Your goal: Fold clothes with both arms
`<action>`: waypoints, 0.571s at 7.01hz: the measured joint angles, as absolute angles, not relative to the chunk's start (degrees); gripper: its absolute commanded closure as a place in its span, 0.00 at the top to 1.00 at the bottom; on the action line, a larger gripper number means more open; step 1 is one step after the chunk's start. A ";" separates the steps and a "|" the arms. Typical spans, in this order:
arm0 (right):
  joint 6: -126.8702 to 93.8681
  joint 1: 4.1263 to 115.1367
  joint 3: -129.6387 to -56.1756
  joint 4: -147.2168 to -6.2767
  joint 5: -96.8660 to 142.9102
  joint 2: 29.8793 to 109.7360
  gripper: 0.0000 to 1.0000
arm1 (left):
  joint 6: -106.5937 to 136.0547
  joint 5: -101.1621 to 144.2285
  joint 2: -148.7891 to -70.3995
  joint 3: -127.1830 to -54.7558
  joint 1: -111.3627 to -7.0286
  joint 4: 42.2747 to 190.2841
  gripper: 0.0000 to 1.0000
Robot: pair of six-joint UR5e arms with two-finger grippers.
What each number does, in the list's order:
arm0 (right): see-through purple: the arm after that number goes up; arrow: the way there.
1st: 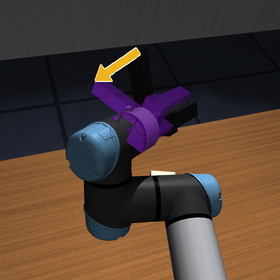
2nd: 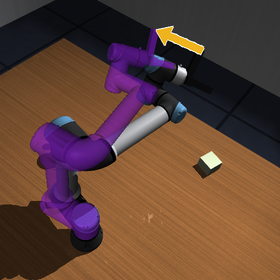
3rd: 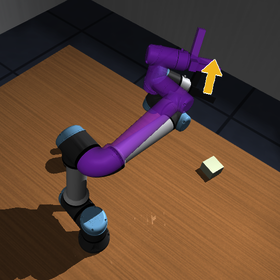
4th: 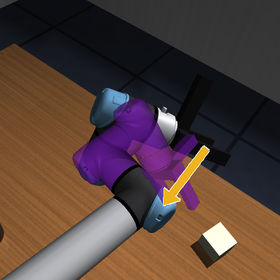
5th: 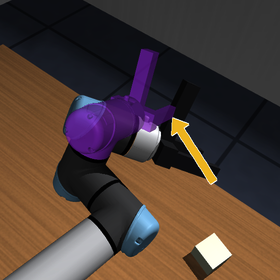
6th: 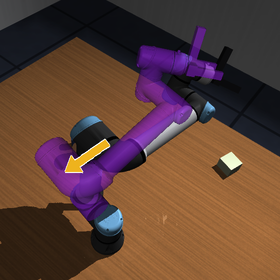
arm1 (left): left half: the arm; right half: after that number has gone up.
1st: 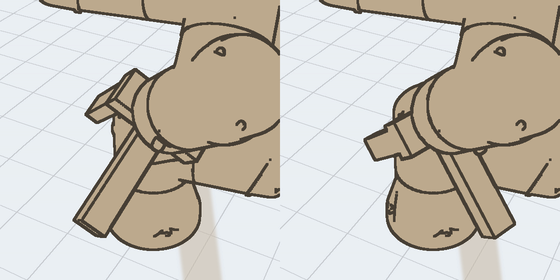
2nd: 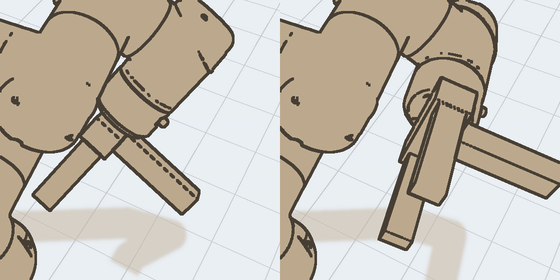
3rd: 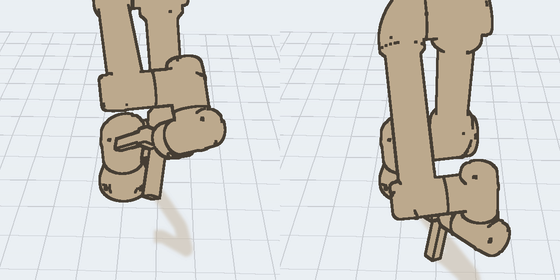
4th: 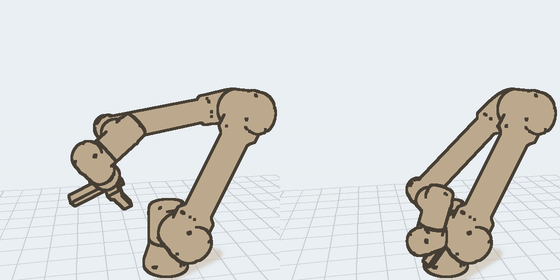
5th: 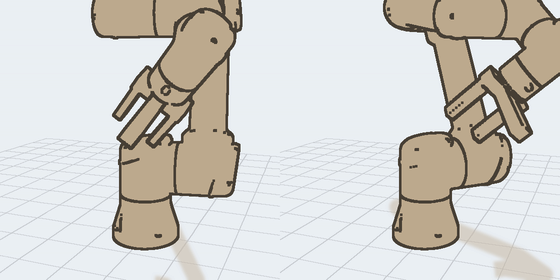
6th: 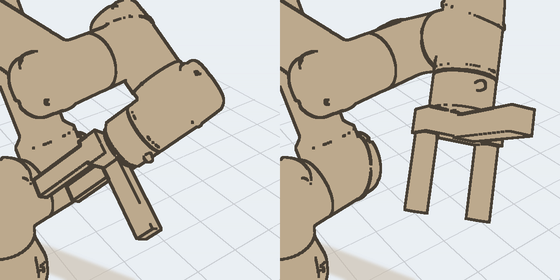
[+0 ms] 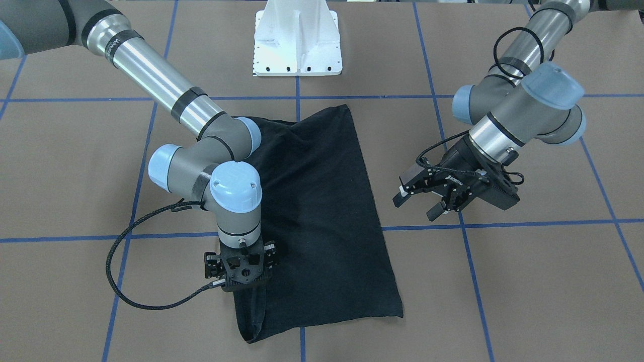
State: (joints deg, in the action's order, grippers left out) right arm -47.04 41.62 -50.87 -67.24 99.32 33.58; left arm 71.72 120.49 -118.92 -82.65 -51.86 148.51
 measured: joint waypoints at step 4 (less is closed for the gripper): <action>-44.10 43.90 -50.63 -67.22 99.86 34.44 0.99 | 71.72 120.48 -118.92 -82.63 -51.80 148.45 1.00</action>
State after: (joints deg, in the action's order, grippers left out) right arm -44.10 43.90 -50.63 -67.22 99.86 34.44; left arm 71.72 120.48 -118.92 -82.63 -51.80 148.45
